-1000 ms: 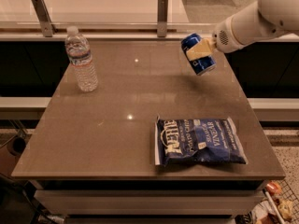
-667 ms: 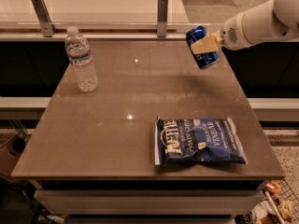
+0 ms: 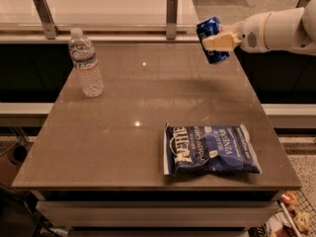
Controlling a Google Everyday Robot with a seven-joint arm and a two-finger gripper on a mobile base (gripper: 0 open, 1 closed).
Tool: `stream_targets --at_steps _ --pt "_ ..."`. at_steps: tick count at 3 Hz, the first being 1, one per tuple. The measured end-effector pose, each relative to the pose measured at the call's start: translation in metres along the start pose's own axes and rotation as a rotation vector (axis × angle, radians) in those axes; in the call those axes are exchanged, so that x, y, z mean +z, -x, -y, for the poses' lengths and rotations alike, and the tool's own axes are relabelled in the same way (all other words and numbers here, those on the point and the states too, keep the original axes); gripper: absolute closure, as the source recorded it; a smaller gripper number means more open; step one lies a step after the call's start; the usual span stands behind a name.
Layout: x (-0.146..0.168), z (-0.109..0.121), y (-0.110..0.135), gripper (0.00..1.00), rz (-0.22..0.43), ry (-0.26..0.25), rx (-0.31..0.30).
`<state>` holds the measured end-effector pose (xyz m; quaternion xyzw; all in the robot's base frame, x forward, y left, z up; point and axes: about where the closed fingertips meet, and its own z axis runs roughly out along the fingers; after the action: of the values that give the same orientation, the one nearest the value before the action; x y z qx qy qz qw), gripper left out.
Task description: Place pepsi can upright
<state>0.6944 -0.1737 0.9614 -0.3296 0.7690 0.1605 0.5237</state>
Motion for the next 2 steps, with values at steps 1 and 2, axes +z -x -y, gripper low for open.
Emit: stream_targets --at_steps 1,2 --pt "0.009 -0.007 0.012 1.0 0.08 0.026 -0.104" --pt "0.019 -0.014 0.022 1.0 0.136 0.063 -0.193"
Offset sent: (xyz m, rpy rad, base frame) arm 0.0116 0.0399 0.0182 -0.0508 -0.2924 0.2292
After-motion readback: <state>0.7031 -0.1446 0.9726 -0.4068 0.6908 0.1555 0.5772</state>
